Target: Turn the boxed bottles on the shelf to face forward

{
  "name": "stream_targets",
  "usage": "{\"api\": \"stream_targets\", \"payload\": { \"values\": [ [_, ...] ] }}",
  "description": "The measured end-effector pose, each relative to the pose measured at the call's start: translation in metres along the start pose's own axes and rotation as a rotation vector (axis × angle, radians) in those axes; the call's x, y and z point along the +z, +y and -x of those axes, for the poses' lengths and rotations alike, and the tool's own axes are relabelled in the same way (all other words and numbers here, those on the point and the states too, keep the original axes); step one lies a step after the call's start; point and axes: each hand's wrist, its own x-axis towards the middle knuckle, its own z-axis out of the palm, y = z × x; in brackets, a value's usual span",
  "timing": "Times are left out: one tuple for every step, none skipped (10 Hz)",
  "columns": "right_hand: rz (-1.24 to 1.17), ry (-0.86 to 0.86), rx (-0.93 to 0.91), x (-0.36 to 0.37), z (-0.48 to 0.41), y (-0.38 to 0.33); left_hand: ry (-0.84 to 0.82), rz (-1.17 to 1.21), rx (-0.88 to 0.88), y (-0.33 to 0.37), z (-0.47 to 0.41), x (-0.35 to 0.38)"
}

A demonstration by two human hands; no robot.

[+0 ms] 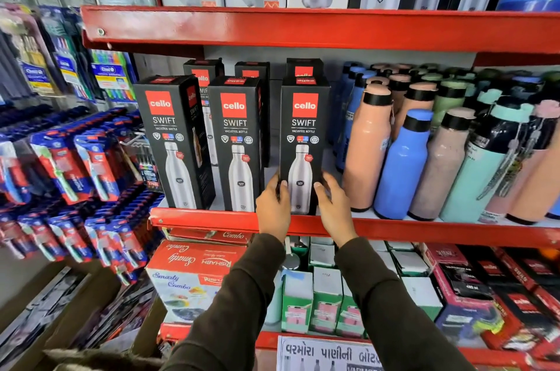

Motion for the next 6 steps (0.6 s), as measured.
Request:
{"api": "stream_targets", "payload": {
  "values": [
    [0.014,0.006,-0.016,-0.002,0.006,0.000,-0.005,-0.013,0.020,0.001,0.006,-0.002],
    [0.019,-0.001,-0.011,-0.004,0.009,-0.002,-0.017,-0.015,0.027,0.004,0.008,-0.006],
    [0.019,0.000,-0.010,-0.003,0.011,-0.002,-0.012,-0.026,0.016,0.005,0.011,-0.008],
    [0.009,-0.008,-0.003,-0.005,0.012,-0.005,-0.012,-0.019,-0.001,0.011,0.013,-0.010],
    [0.017,0.006,-0.014,-0.007,0.014,-0.003,0.017,0.016,-0.003,0.011,0.016,-0.010],
    [-0.104,0.191,-0.068,-0.031,0.012,-0.026,0.105,0.065,0.192,0.034,0.025,-0.016]
  ]
}}
